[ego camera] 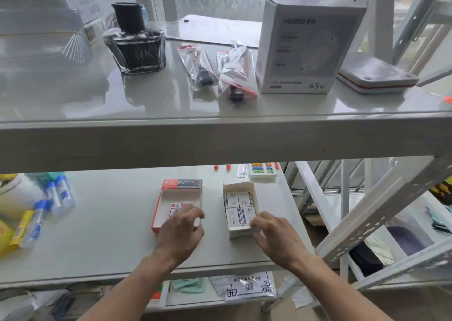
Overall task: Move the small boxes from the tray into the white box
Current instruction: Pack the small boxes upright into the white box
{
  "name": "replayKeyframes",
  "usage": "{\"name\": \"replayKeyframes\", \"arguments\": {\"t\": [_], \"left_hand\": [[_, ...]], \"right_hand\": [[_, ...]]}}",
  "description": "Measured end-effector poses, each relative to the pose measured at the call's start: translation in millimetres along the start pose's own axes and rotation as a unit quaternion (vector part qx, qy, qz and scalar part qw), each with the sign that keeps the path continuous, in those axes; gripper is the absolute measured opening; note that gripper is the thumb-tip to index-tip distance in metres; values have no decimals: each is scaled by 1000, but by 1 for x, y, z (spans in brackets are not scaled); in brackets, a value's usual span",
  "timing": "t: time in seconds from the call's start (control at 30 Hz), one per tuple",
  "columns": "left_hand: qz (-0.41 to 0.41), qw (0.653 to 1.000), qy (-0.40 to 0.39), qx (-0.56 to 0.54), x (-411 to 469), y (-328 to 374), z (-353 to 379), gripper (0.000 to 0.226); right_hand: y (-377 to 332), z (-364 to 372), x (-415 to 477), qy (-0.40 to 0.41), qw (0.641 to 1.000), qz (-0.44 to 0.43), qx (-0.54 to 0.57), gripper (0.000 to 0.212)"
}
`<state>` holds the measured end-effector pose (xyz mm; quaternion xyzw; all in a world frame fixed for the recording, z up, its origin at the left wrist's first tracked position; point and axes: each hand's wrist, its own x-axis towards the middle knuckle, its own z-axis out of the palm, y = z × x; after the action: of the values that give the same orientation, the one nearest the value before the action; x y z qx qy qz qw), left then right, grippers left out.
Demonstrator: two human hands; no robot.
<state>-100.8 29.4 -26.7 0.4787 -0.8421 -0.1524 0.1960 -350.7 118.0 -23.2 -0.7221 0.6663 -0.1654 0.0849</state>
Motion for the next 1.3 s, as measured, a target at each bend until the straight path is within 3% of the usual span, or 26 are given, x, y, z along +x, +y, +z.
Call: {"name": "replayKeyframes", "arguments": {"t": [0.17, 0.27, 0.43, 1.3], "left_hand": [[-33, 992, 12, 120, -17, -65, -14, 30], [-24, 990, 2, 141, -23, -78, -14, 24], [-5, 989, 18, 144, -25, -80, -13, 12], [6, 991, 28, 134, -41, -85, -13, 9]], "right_hand": [[-8, 9, -1, 39, 998, 27, -44, 6], [-16, 11, -2, 60, 996, 44, -56, 11], [-21, 13, -1, 75, 993, 66, -64, 11], [-32, 24, 16, 77, 991, 86, -62, 9]]}}
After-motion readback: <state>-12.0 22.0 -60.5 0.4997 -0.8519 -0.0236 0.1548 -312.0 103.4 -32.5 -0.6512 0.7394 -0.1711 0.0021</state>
